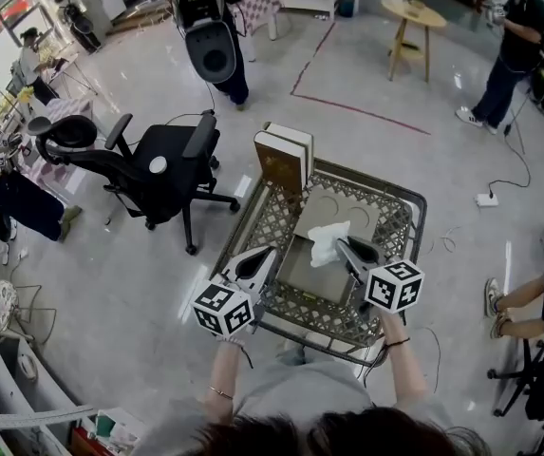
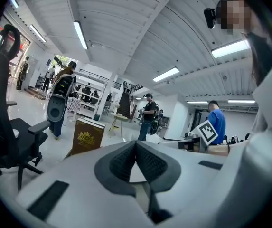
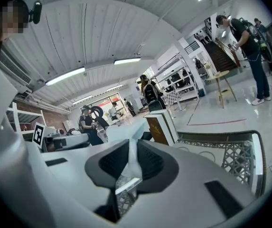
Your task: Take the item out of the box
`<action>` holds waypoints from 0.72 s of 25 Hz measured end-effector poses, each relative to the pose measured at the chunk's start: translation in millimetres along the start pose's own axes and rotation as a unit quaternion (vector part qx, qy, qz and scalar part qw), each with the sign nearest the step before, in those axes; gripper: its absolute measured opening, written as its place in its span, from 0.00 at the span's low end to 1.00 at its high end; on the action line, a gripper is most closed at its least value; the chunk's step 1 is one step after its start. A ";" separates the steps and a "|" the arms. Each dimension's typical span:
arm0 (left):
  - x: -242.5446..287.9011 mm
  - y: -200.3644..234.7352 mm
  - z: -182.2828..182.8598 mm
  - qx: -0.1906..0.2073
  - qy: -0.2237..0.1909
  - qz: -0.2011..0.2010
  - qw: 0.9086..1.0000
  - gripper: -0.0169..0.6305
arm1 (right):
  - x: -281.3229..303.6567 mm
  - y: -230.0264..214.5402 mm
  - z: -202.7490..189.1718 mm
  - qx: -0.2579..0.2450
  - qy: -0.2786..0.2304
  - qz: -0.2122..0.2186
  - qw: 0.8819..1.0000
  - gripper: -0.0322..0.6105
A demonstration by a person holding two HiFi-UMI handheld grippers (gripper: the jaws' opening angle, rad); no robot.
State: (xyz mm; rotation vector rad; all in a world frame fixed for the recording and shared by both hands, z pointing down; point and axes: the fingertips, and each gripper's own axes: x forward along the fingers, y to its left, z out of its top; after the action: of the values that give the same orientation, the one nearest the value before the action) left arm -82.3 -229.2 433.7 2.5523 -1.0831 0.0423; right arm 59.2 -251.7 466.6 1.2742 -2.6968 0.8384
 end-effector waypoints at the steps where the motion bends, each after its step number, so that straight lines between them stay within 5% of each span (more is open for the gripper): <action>1: -0.9 -0.6 3.9 0.002 -0.003 0.000 1.000 0.05 | -2.3 1.4 5.1 -0.003 -0.006 0.001 1.000 0.16; 18: 7.1 -11.2 75.5 0.058 -0.063 -0.016 0.996 0.05 | -40.8 8.4 95.6 -0.082 -0.111 -0.006 0.990 0.16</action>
State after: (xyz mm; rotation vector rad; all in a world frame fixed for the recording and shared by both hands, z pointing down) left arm -78.0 -252.8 360.9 2.7076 -1.1142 -0.0665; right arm 97.8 -265.3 370.7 1.4195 -2.8503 0.4872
